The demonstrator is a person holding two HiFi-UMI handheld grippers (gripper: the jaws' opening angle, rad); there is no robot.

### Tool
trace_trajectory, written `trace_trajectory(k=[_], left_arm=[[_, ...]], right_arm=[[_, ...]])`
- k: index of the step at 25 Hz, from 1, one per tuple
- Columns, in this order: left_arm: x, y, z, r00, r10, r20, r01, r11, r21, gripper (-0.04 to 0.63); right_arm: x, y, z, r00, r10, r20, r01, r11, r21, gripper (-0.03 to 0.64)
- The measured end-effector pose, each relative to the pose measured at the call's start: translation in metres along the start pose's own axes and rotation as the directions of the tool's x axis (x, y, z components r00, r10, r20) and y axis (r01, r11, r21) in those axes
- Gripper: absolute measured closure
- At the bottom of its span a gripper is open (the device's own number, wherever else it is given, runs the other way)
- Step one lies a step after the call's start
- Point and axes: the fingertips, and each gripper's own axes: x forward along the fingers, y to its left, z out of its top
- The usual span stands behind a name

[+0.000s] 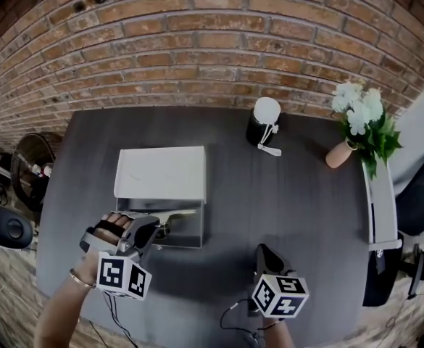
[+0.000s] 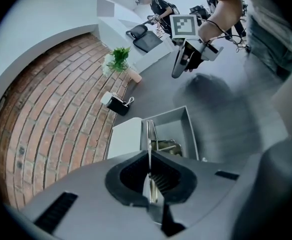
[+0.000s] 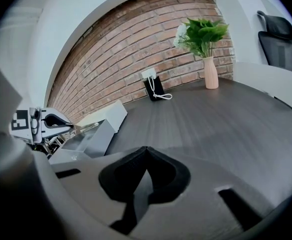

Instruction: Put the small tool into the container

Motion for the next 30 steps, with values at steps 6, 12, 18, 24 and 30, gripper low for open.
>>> trace_trajectory(k=[6, 12, 18, 24, 30], left_arm=[[0.012, 0.003, -0.012, 0.999, -0.012, -0.035, 0.013, 0.999, 0.036, 0.590], [0.021, 0.001, -0.018, 0.998, -0.024, -0.065, 0.027, 0.999, 0.044, 0.591], [0.028, 0.001, -0.022, 0.996, -0.029, -0.082, 0.031, 0.999, 0.032, 0.591], [0.035, -0.003, -0.028, 0.994, -0.029, -0.102, 0.035, 0.998, 0.048, 0.591], [0.040, -0.004, -0.028, 0.991, -0.065, -0.116, 0.070, 0.997, 0.041, 0.591]], right_arm=[[0.002, -0.003, -0.003, 1.000, -0.009, -0.007, 0.009, 1.000, 0.006, 0.615], [0.003, -0.007, -0.005, 1.000, -0.019, -0.012, 0.020, 1.000, 0.009, 0.615], [0.004, -0.009, -0.003, 1.000, -0.021, -0.012, 0.021, 1.000, 0.010, 0.615], [0.005, -0.010, -0.003, 1.000, -0.020, -0.017, 0.020, 1.000, 0.016, 0.615], [0.004, -0.009, 0.004, 1.000, -0.007, -0.001, 0.007, 1.000, 0.022, 0.615]])
